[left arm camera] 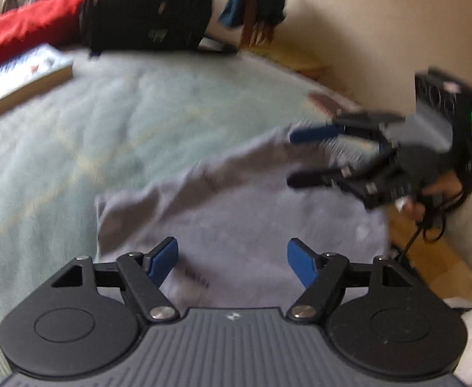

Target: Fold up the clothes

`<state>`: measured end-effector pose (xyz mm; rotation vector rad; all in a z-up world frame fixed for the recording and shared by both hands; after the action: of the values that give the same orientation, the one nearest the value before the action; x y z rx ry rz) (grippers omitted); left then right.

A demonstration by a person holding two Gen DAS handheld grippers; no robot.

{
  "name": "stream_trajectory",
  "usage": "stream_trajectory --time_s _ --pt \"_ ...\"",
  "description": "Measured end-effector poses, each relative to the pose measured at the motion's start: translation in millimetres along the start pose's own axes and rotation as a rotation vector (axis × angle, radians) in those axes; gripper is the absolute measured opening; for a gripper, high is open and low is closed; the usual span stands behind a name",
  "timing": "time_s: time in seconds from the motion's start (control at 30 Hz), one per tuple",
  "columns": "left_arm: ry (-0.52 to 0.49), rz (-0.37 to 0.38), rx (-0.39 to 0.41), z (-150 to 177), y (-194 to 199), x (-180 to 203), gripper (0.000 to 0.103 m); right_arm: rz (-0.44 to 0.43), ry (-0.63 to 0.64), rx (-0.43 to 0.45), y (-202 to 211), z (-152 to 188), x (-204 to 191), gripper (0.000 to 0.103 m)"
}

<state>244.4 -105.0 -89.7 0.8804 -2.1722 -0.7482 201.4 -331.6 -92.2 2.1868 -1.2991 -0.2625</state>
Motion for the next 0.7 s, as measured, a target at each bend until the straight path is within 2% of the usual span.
stream_trajectory --time_s 0.1,0.2,0.3,0.4,0.5,0.57,0.7 --pt "-0.012 -0.034 -0.019 6.7 -1.9 1.4 0.075 0.074 -0.024 -0.068 -13.4 12.3 22.8 0.081" --pt "-0.028 -0.067 -0.033 13.0 -1.8 3.7 0.075 0.063 -0.09 -0.033 9.7 8.2 28.4 0.081" --pt "-0.088 -0.101 -0.004 20.2 13.2 18.9 0.075 0.103 -0.044 -0.01 40.8 3.7 12.7 0.086" --pt "-0.201 -0.142 0.011 36.4 19.6 42.7 0.077 0.082 -0.018 -0.016 57.1 11.3 -8.4 0.088" --pt "-0.25 -0.173 0.013 58.5 16.9 56.5 0.077 0.081 -0.005 -0.082 50.5 33.9 -23.2 0.089" --pt "-0.21 -0.198 0.005 72.9 14.7 55.8 0.077 0.089 -0.016 -0.131 41.5 51.5 -27.4 0.09" --pt "-0.118 -0.222 0.035 94.2 31.1 54.9 0.079 0.128 0.013 -0.11 53.6 46.6 -42.2 0.092"
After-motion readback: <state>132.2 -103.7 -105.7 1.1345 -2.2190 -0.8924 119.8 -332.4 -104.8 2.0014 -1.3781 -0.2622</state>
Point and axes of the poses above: each gripper's, at about its wrist camera, not at the fingertips, and y roughly against the way its jaws point, x to its right, z to its underside, the point moved 4 cm from there along -y, roughly the way its jaws point, and after that the axes turned 14 degrees about y, right-handed, at the moved point
